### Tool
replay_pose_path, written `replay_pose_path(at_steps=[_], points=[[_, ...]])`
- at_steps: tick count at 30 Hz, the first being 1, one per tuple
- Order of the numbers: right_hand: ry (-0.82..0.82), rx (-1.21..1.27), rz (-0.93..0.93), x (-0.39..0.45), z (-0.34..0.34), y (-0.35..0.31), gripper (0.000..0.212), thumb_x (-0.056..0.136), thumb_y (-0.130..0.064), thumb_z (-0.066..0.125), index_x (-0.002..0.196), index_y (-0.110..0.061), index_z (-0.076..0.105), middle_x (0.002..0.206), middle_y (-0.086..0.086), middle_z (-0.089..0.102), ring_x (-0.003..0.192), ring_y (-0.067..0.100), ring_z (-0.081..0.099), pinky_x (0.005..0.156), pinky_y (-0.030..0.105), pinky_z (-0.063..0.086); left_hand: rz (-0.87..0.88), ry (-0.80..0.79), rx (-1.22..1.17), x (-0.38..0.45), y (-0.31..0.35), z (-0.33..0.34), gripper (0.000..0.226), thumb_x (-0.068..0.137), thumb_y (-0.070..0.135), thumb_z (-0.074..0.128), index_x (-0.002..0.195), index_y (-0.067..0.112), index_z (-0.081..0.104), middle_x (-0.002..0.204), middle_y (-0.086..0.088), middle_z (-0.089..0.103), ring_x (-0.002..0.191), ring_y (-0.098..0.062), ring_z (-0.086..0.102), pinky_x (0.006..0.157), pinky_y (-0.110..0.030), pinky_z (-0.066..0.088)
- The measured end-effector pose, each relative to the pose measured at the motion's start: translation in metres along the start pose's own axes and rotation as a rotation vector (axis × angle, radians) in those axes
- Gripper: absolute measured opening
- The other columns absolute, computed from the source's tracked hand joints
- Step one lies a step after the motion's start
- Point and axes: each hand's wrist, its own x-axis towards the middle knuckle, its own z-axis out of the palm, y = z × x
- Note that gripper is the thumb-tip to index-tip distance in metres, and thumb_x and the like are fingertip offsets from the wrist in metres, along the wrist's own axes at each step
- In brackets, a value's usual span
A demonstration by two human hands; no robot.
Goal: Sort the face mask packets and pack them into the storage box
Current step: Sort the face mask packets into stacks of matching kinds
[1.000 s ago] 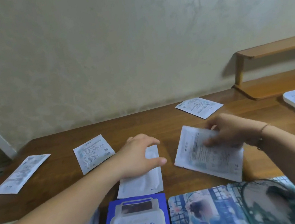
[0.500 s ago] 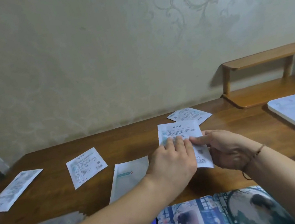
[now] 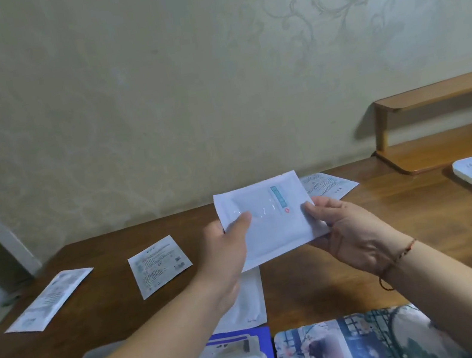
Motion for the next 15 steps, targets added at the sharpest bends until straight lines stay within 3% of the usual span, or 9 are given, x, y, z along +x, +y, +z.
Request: replay_pose_path(at_steps=[3, 6, 9, 13, 15], points=[[0.011, -0.162, -0.004, 0.012, 0.002, -0.002, 0.023, 0.091, -0.009, 0.060, 0.112, -0.001, 0.066, 0.111, 0.018, 0.071, 0.094, 0.027, 0.070, 0.077, 0.041, 0.060, -0.025, -0.052, -0.061, -0.001, 0.006, -0.021, 0.010, 0.094, 0.020, 0.065, 0.102, 0.018, 0.070, 0.099, -0.004, 0.076, 0.089, -0.019, 0.072, 0.072, -0.031, 0.055], [-0.014, -0.353, 0.057, 0.027, 0.012, -0.009, 0.022, 0.091, -0.006, 0.062, 0.111, 0.001, 0.067, 0.105, 0.019, 0.073, 0.087, 0.026, 0.071, 0.069, 0.035, 0.057, 0.066, 0.018, 0.190, 0.006, 0.012, -0.056, 0.017, 0.090, 0.012, 0.069, 0.104, 0.022, 0.066, 0.089, -0.002, 0.076, 0.077, -0.010, 0.069, 0.057, -0.019, 0.051], [-0.006, -0.534, 0.081, 0.051, 0.034, -0.005, 0.008, 0.090, -0.003, 0.065, 0.097, -0.002, 0.067, 0.096, 0.016, 0.073, 0.081, 0.025, 0.070, 0.067, 0.035, 0.057, -0.042, -0.123, 0.345, 0.010, 0.009, -0.089, 0.028, 0.085, 0.001, 0.072, 0.108, 0.016, 0.065, 0.085, -0.006, 0.076, 0.065, -0.009, 0.065, 0.052, -0.017, 0.048], [-0.051, -0.837, 0.123, 0.083, 0.068, 0.022, 0.015, 0.086, -0.008, 0.071, 0.101, -0.006, 0.070, 0.099, 0.011, 0.071, 0.089, 0.024, 0.069, 0.071, 0.036, 0.059, -0.092, -0.236, 0.638, 0.015, -0.009, -0.117, 0.037, 0.077, 0.000, 0.079, 0.109, 0.017, 0.068, 0.088, -0.008, 0.074, 0.077, -0.020, 0.069, 0.071, -0.028, 0.055], [-0.079, -1.022, 0.074, 0.093, 0.076, 0.035, 0.019, 0.085, -0.014, 0.073, 0.104, -0.011, 0.072, 0.098, 0.006, 0.070, 0.088, 0.020, 0.067, 0.065, 0.029, 0.057, -0.086, -0.274, 0.824, 0.015, -0.018, -0.122, 0.041, 0.076, 0.008, 0.082, 0.111, 0.021, 0.067, 0.094, -0.005, 0.074, 0.085, -0.019, 0.072, 0.083, -0.031, 0.056]])
